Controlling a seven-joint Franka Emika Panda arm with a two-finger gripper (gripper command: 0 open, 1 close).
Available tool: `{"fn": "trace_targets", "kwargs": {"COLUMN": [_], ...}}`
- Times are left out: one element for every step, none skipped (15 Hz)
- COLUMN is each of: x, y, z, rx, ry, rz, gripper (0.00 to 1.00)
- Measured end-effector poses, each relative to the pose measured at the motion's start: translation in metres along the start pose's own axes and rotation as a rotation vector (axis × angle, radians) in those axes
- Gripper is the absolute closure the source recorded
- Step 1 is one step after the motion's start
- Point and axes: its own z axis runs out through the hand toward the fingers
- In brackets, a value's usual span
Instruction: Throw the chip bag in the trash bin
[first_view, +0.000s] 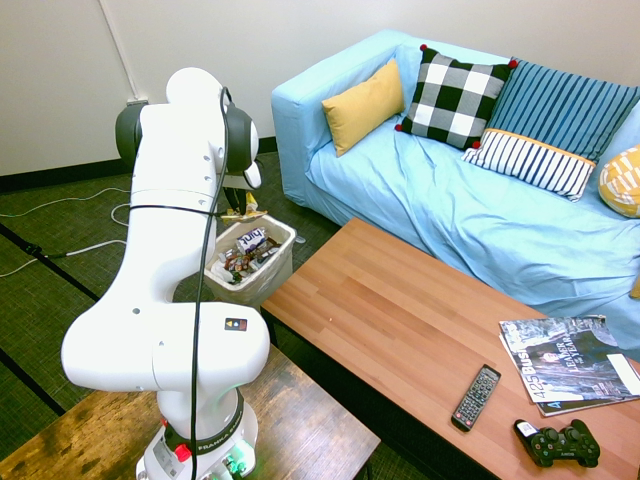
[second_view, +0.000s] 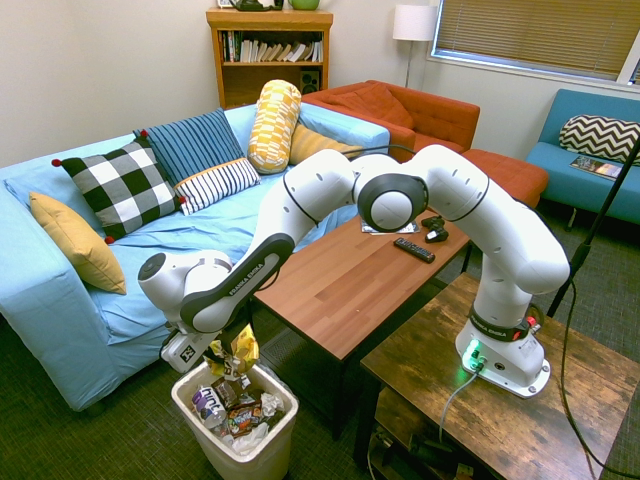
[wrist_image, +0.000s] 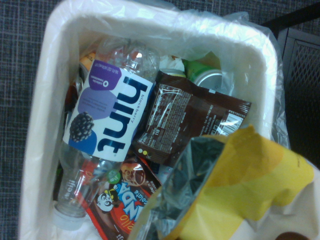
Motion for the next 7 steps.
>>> {"fn": "trace_targets", "kwargs": {"x": [0.002, 0.003, 0.005, 0.007, 0.01, 0.012, 0.013], "y": [-0.001, -0.001, -0.002, -0.003, -0.003, -0.003, -0.002], "z": [-0.003, -0.006, -0.009, -0.011, -0.012, -0.013, -0.013], "rx": [0.0, 0.002, 0.005, 0.007, 0.007, 0.007, 0.006], "ry": [-0.001, -0.003, -0.005, -0.007, -0.009, -0.009, -0.01], "rz": [0.001, 0.003, 0.005, 0.006, 0.006, 0.005, 0.002], "gripper": [0.0, 0.0, 0.0, 0.0, 0.0, 0.0, 0.0]}}
